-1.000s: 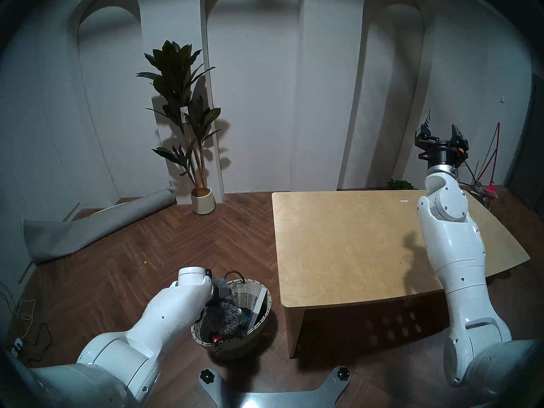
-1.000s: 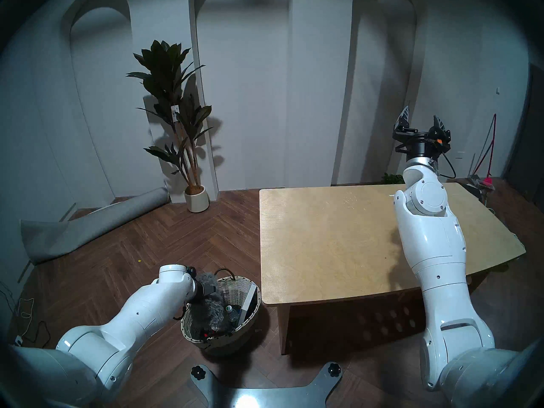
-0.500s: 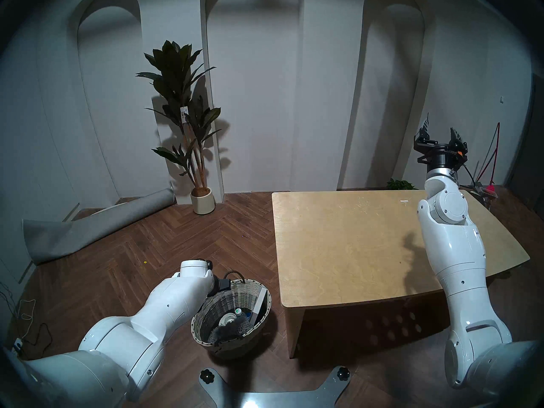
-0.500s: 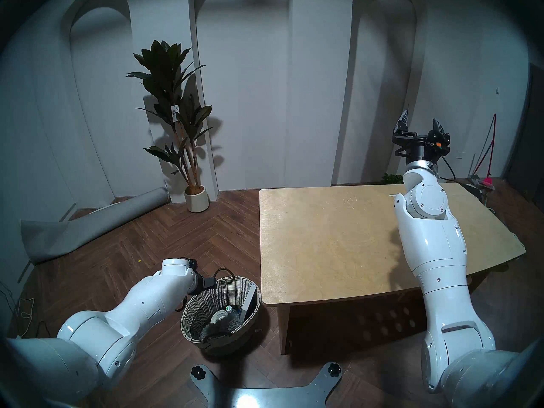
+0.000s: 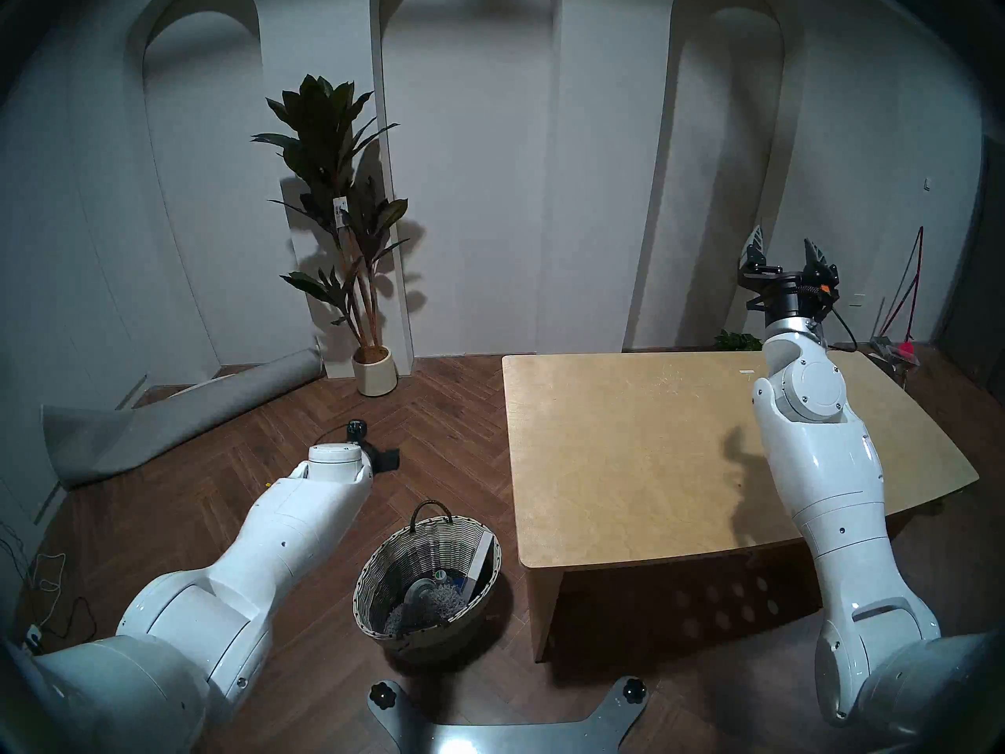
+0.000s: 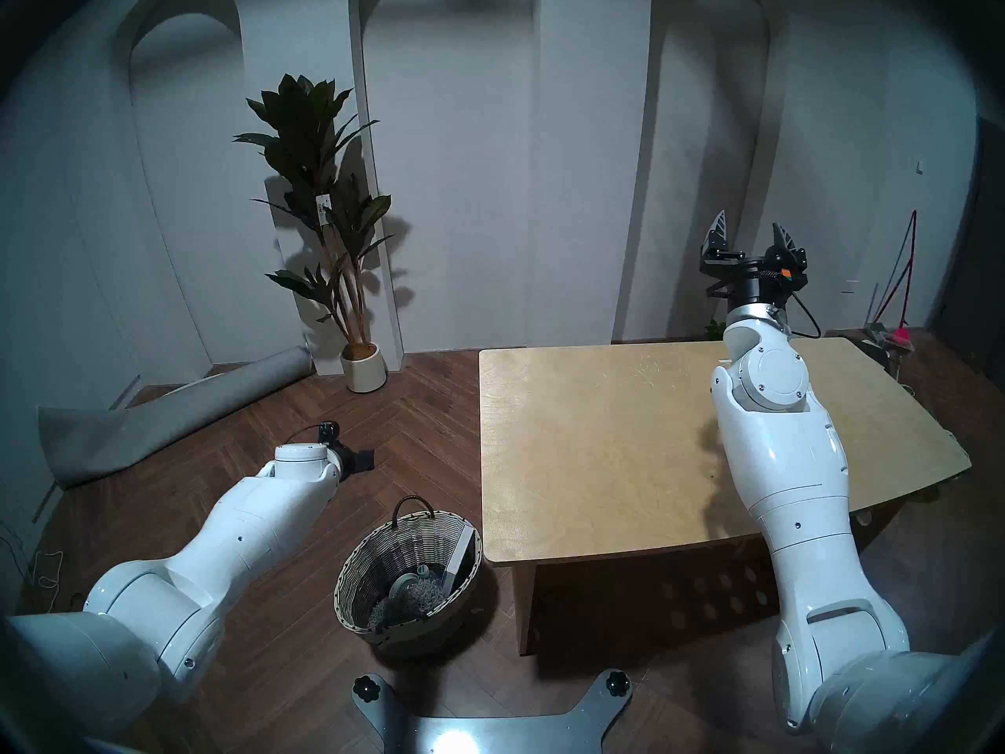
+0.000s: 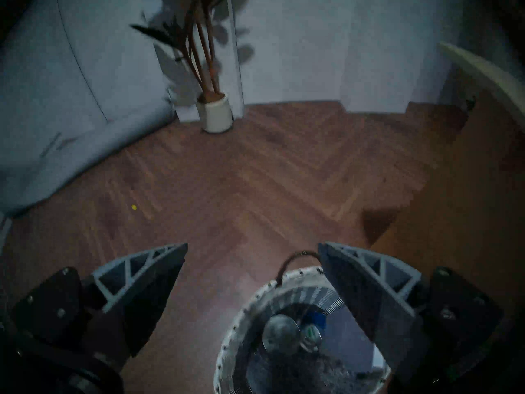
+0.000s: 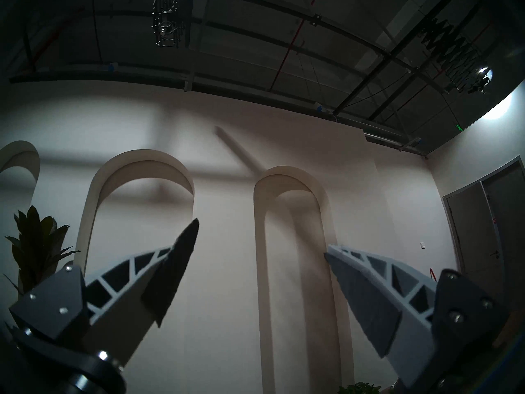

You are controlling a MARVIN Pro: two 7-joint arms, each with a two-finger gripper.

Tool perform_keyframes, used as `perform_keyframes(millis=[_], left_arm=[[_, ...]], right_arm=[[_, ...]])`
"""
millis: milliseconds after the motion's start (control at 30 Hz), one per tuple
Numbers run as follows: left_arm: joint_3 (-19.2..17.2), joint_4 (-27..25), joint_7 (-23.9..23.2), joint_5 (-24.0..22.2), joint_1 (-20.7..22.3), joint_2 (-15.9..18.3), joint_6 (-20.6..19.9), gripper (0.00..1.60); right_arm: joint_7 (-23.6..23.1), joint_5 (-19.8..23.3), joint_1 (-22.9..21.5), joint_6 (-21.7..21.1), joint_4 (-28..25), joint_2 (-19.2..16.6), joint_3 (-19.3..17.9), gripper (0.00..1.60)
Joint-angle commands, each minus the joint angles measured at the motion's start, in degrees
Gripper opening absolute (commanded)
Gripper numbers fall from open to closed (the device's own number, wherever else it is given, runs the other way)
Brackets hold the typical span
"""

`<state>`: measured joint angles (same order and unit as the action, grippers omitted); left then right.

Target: Load the items into the basket from the rear

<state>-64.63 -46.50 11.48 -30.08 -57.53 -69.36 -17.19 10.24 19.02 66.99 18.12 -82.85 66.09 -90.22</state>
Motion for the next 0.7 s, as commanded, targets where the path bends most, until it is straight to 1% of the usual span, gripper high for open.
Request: perform_keyframes(millis=[0, 33, 67, 133, 333, 367, 433, 567, 600, 633, 667], left_arm=[[-2.56, -6.72, 2.78, 2.71, 1.88, 6.05, 6.84, 1.60], [-2.96, -8.38, 3.24, 3.08, 1.40, 6.74, 8.61, 1.60], [-3.27, -7.84, 3.48, 3.40, 1.86, 6.88, 8.17, 1.60], [-3.90, -10.35, 4.17, 4.01, 1.24, 7.97, 10.93, 1.60], [-5.79, -14.49, 6.07, 5.58, 0.26, 9.80, 15.71, 1.60], [-6.17, -16.13, 6.34, 5.69, -0.59, 10.16, 17.46, 1.60], [-6.49, -16.66, 6.69, 6.30, -1.15, 10.30, 18.21, 1.60], [-7.38, -20.47, 7.16, 6.41, -3.92, 10.55, 22.36, 1.60], [-7.44, -20.73, 7.13, 6.51, -4.25, 10.46, 22.69, 1.60], [-7.46, -22.27, 7.18, 6.74, -5.46, 10.68, 24.32, 1.60], [-7.44, -22.85, 7.12, 6.86, -6.21, 10.61, 25.01, 1.60]], right_arm=[[-0.27, -0.30, 0.78, -0.99, -0.19, 1.17, 1.94, 1.60], [-0.32, -0.26, 0.91, -1.19, -0.07, 1.54, 2.43, 1.60], [-0.39, -0.34, 1.00, -1.42, -0.01, 1.75, 2.85, 1.60], [-0.47, -0.50, 1.19, -1.78, -0.04, 2.27, 3.77, 1.60], [-0.37, -0.85, 1.83, -3.45, 0.29, 3.71, 6.15, 1.60], [-0.30, -1.01, 1.96, -3.70, 0.32, 3.89, 6.54, 1.60], [-0.09, -1.12, 2.12, -4.27, 0.43, 4.26, 7.07, 1.60], [0.58, -1.54, 2.39, -5.41, 0.80, 4.93, 7.91, 1.60], [0.75, -1.62, 2.45, -5.59, 0.92, 5.05, 8.07, 1.60], [1.07, -1.85, 2.48, -5.92, 1.11, 5.15, 8.31, 1.60], [1.39, -2.04, 2.49, -6.20, 1.36, 5.29, 8.51, 1.60]])
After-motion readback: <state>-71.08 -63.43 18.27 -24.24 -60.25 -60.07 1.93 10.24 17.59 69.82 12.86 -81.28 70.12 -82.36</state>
